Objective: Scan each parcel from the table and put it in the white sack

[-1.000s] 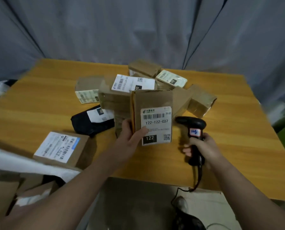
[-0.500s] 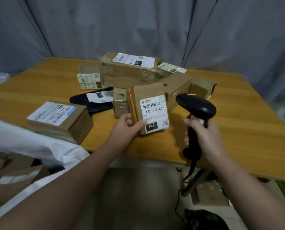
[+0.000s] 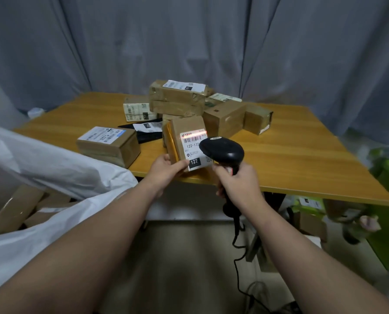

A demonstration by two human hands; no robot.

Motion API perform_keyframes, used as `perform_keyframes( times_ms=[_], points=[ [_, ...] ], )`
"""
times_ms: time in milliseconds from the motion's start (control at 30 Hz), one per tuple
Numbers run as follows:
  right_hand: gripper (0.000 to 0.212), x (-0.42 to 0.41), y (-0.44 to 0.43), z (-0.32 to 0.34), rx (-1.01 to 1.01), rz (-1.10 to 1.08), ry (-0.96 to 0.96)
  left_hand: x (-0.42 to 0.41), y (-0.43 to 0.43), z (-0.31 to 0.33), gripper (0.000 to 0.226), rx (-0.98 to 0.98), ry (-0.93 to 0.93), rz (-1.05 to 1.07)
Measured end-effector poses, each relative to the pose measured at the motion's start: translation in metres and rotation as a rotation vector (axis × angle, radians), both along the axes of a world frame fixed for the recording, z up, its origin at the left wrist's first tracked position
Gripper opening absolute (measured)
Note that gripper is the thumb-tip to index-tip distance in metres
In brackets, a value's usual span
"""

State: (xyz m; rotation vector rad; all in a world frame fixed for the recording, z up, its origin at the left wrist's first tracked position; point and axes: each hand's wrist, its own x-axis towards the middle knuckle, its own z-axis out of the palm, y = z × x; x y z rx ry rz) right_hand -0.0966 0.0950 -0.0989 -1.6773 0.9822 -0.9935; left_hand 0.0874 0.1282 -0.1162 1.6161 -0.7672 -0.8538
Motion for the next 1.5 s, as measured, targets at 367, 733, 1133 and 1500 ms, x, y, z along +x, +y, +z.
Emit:
perform_keyframes(
  times_ms=[367, 733, 1133, 1500],
  points=[
    [0.021, -0.030, 0.026, -0.017, 0.028, 0.011, -0.067, -0.015, 0.014, -0.007, 0.063, -0.047, -0.050, 0.073],
    [0.018, -0.031, 0.030, -0.023, 0.045, 0.044, -0.110, -0.006, 0.023, -0.016, 0.078, -0.040, -0.067, 0.096],
    [0.029, 0.072, 0.059, -0.003, 0.034, 0.281, -0.190, 0.050, 0.099, 0.026, 0.056, -0.274, -0.192, 0.373],
    [0.020, 0.217, 0.067, -0.031, -0.014, 0.692, 0.340, 0.172, 0.206, 0.041, 0.049, 0.551, -0.892, 0.476]
  ],
)
